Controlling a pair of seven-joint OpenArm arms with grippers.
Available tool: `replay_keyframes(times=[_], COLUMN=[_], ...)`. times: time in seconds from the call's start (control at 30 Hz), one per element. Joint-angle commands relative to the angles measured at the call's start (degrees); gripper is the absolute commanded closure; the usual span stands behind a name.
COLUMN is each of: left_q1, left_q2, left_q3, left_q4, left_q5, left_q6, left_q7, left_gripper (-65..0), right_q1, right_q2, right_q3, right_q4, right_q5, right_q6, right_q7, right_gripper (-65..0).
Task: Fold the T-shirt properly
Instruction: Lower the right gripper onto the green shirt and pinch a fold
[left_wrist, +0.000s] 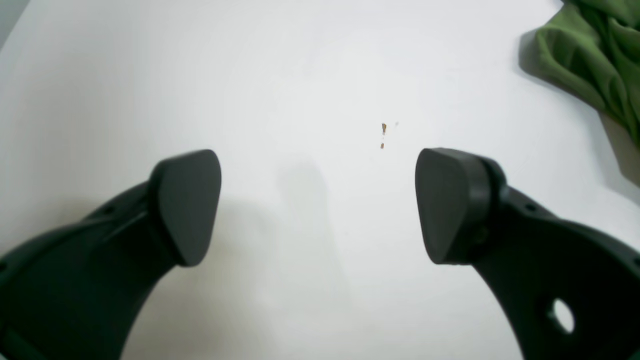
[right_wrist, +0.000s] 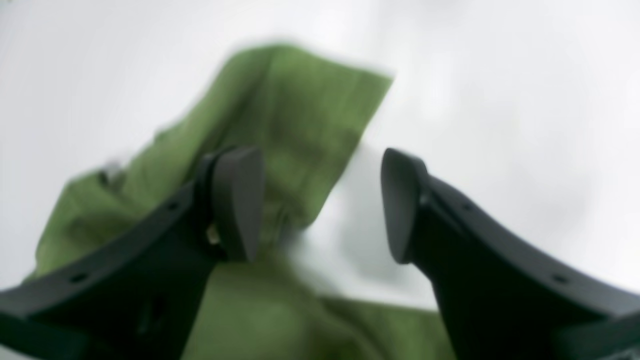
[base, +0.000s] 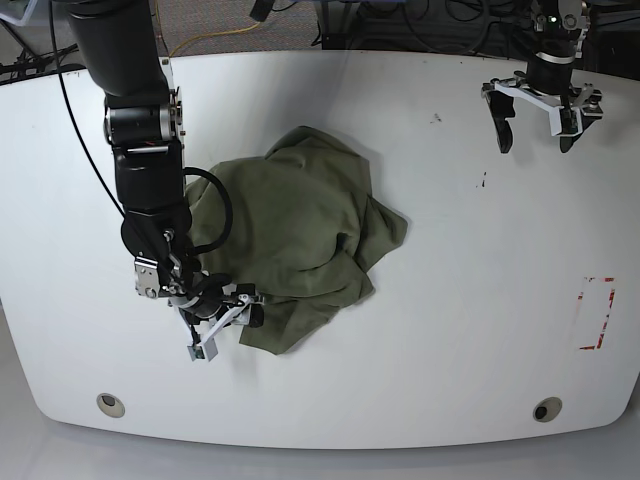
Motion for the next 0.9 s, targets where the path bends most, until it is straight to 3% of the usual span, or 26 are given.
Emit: replay_keyframes(times=[0.0, 0.13, 0.3, 0.47, 0.87], left_q1=[0.27, -0.69, -0.78, -0.78, -0.87], left_q2=[-0.43, -0.43, -0.43, -0.43, -0.43], left_q3=[-0.28, -0.28, -0.28, -0.28, -0.28], left_q4=[0.31, 0.13, 0.13, 0.13, 0.05], left_q5=[0.19, 0.19, 0.19, 0.19, 0.19], left_q6=[0.10, 0.10, 0.10, 0.10, 0.10], left_q7=[-1.70, -1.70, -1.70, -1.70, -1.70], left_gripper=[-57.4, -57.4, -57.4, -57.4, -57.4], right_q1=[-0.34, -4.74, -7.02, -8.87, -11.42], right_q2=[0.18, -1.84, -4.13, -6.15, -6.06], right_q3=[0.18, 0.18, 0.09, 0.09, 0.01], right_q4=[10.13, 20.76, 25.07, 25.07, 22.96], right_q5=[0.87, 0.69, 0.78, 0.61, 0.43], right_q6=[0.82, 3.02, 4.78, 5.66, 5.57], right_q7=[-1.78, -6.96, -10.83, -11.09, -10.66], right_gripper=[-36.0, -36.1, -36.1, -36.1, -35.7])
